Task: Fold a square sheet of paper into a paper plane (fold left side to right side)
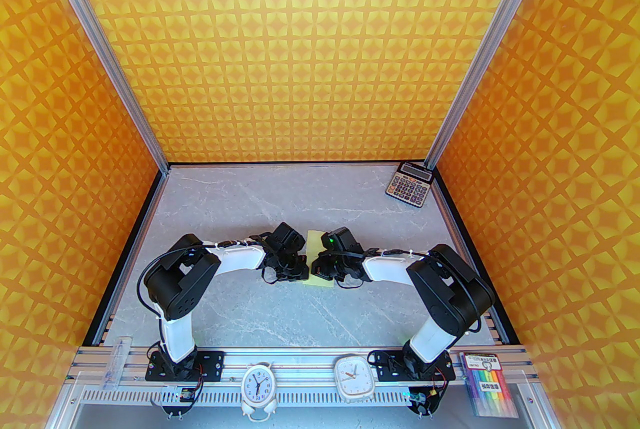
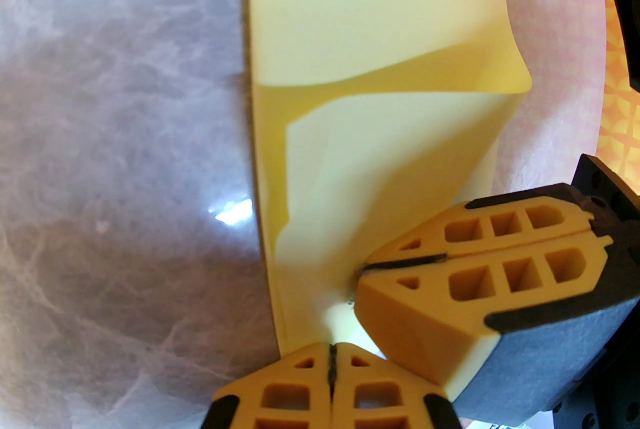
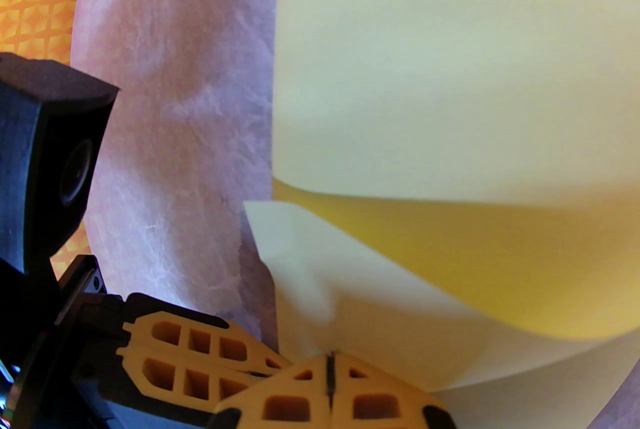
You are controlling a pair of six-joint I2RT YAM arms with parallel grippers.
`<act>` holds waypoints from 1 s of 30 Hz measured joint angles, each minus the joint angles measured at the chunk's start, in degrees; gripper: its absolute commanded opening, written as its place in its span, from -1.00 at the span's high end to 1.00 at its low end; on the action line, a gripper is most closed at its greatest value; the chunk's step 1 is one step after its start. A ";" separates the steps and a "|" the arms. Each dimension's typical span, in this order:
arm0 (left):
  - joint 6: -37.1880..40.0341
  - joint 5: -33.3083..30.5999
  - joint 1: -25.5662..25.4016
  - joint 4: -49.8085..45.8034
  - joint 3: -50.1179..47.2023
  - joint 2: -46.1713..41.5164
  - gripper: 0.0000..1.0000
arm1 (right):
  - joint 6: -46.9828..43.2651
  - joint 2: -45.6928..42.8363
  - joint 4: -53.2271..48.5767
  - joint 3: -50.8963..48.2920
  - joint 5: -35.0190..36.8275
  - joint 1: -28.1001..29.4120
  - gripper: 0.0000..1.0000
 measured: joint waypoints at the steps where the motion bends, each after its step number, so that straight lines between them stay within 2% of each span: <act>1: 0.17 -0.04 -0.07 0.02 0.02 0.04 1.00 | 0.02 -0.02 -0.13 0.02 -0.17 -0.31 1.00; 20: 1.92 0.20 -0.83 0.90 0.94 1.11 1.00 | -4.02 3.50 -9.60 7.04 -2.36 -9.64 1.00; 30: 2.14 0.26 -0.90 0.66 1.46 1.46 1.00 | -6.73 4.20 -11.10 8.61 -0.98 -16.17 1.00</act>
